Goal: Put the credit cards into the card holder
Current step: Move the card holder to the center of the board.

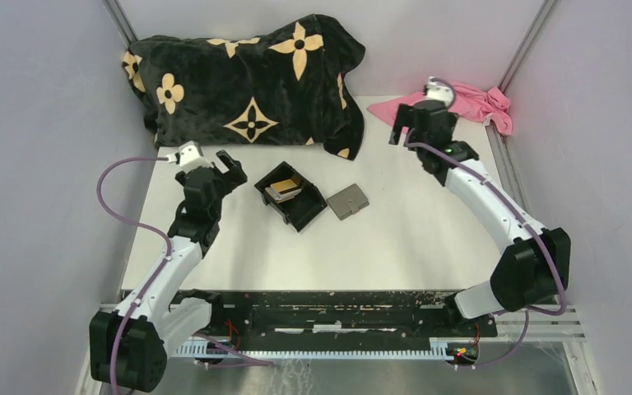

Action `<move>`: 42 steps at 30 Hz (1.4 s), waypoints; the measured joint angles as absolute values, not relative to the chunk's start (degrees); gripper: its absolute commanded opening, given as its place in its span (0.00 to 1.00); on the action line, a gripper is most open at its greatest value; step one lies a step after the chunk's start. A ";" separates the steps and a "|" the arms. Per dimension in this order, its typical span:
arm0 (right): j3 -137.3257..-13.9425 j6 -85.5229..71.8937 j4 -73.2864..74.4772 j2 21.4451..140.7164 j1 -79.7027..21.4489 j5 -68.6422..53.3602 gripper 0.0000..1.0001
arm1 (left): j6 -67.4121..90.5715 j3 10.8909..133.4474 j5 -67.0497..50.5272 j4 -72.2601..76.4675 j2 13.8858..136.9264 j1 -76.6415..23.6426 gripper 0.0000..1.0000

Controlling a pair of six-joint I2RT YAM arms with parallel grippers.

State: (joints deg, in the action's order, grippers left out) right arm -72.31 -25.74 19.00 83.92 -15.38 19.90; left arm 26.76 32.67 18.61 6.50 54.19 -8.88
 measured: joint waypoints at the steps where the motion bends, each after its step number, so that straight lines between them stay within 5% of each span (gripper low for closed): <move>1: -72.60 -23.49 18.94 83.85 -17.74 22.70 1.00 | 26.76 33.56 19.42 5.69 54.98 -10.24 0.99; 6: -72.53 -18.57 18.33 82.87 -23.81 29.56 0.90 | 26.61 39.79 24.97 1.96 61.73 -21.10 0.99; 13: -71.50 -22.48 20.38 82.00 -22.04 21.02 0.71 | 26.50 45.23 30.76 -1.54 67.05 -29.85 0.99; 30: -53.21 -48.60 15.79 82.17 -24.64 -2.79 0.65 | 26.74 47.09 34.22 -7.84 68.69 -38.04 0.91; 42: -60.86 -48.69 18.46 94.56 -26.83 -3.92 0.67 | 26.76 47.09 33.91 -9.45 68.86 -39.64 0.87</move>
